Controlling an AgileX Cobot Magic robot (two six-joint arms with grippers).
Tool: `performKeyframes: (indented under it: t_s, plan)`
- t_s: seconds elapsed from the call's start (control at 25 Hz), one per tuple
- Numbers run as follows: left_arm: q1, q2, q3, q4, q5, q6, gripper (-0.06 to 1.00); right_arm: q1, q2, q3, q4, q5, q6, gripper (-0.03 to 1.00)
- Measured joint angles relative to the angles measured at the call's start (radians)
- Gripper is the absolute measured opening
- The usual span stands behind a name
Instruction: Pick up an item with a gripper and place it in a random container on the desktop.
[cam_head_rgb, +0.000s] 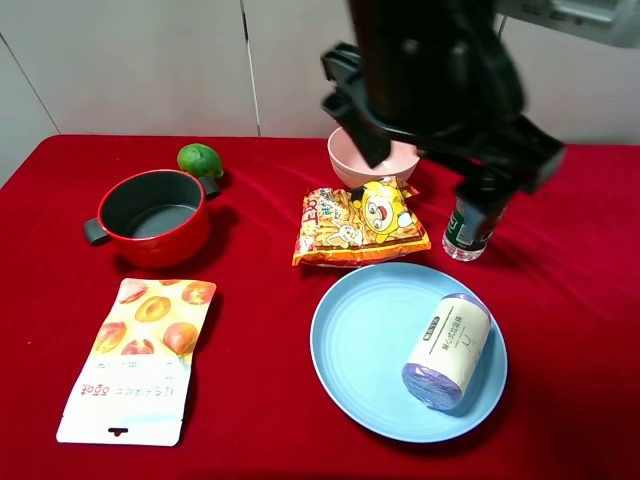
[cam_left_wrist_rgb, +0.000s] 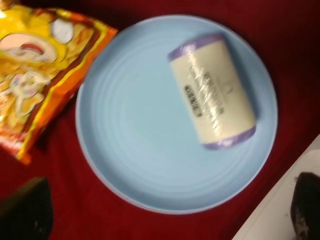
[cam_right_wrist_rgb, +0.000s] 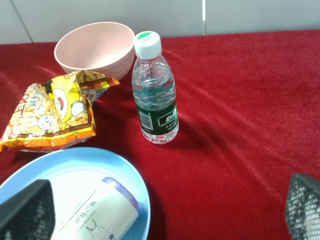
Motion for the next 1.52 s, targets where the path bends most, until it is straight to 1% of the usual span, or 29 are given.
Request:
performKeyframes:
  t_s: [0.24, 1.0, 1.12, 1.16, 1.36, 1.44, 1.52]
  plan:
    - [0.000, -0.173, 0.148, 0.049, 0.000, 0.011, 0.94, 0.000, 0.000, 0.000, 0.000, 0.000, 0.000, 0.69]
    - [0.000, -0.726, 0.600, 0.048, 0.001, 0.011, 0.94, 0.000, 0.000, 0.000, 0.000, 0.000, 0.000, 0.69]
    - [0.000, -0.795, 0.678, 0.048, 0.001, -0.005, 0.94, 0.000, 0.000, 0.000, 0.000, 0.000, 0.000, 0.69]
    - [0.000, -0.795, 0.678, 0.048, 0.001, -0.005, 0.94, 0.000, 0.000, 0.000, 0.000, 0.000, 0.000, 0.69]
    - [0.001, -0.900, 0.774, 0.060, 0.001, -0.053, 0.94, 0.000, 0.000, 0.000, 0.000, 0.000, 0.000, 0.69]
    - [0.016, -0.937, 0.807, 0.068, 0.001, -0.064, 0.94, 0.000, 0.000, 0.000, 0.000, 0.000, 0.000, 0.69]
    - [0.061, -0.975, 0.841, 0.070, 0.001, -0.073, 0.94, 0.000, 0.000, 0.000, 0.000, 0.000, 0.000, 0.69]
